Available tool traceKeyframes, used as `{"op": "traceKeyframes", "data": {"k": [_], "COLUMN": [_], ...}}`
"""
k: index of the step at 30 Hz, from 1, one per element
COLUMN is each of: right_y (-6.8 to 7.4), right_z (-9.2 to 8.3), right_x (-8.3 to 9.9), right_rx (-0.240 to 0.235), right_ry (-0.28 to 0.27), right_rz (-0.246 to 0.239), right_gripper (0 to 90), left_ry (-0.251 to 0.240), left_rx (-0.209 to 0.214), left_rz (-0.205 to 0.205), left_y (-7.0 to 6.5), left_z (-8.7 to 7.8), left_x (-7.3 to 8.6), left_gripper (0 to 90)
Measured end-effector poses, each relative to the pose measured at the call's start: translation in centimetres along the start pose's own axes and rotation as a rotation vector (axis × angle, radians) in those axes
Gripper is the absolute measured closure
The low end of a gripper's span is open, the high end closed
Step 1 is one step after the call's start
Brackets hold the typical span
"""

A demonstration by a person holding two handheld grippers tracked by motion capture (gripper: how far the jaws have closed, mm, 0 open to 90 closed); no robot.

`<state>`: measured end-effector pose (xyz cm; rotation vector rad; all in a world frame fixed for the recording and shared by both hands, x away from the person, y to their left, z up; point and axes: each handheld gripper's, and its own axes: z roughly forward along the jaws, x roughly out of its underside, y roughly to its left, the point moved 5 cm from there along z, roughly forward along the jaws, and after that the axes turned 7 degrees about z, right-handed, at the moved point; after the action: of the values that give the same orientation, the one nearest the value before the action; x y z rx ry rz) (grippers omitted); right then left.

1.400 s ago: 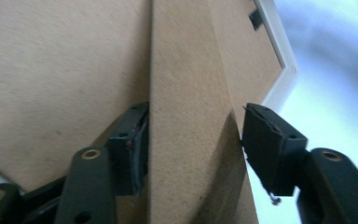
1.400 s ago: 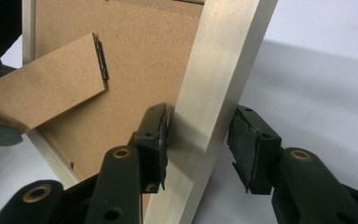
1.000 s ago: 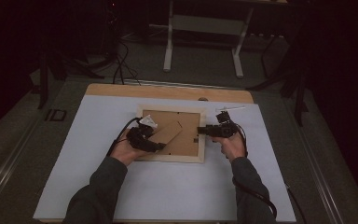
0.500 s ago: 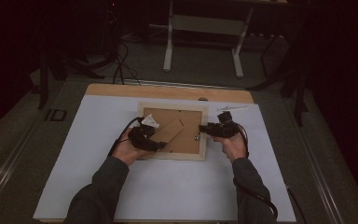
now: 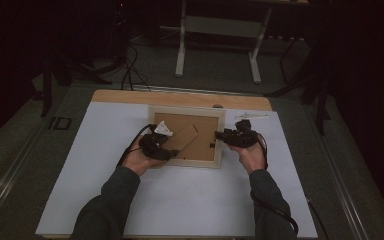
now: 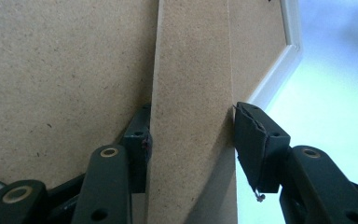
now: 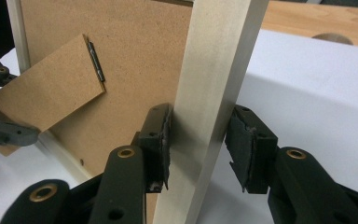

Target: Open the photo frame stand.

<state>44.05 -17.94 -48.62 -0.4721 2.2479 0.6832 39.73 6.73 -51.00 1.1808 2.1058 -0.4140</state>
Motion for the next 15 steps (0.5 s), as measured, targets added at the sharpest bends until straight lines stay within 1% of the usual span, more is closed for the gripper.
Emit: {"op": "traceKeyframes", "data": {"k": [6, 7, 15], "right_y": [0.1, 0.2, 0.7], "right_z": [-0.3, -0.4, -1.1], "right_x": [-0.2, -0.3, -0.8], "right_rx": [0.021, 0.030, 0.055], "right_ry": [-0.023, -0.036, -0.084], "right_rz": [-0.018, -0.023, -0.068], "right_gripper": [60.7, 60.8, 61.2], "left_ry": [0.000, -0.001, -0.010], "left_rx": [-0.021, -0.026, -0.043], "left_rz": [0.008, 0.010, 0.004], "left_y": [0.0, 0.1, 0.3], "left_z": [0.2, 0.1, 0.1], "left_x": [-0.3, -0.5, -0.9], "left_gripper": [54.1, 54.2, 54.9]}}
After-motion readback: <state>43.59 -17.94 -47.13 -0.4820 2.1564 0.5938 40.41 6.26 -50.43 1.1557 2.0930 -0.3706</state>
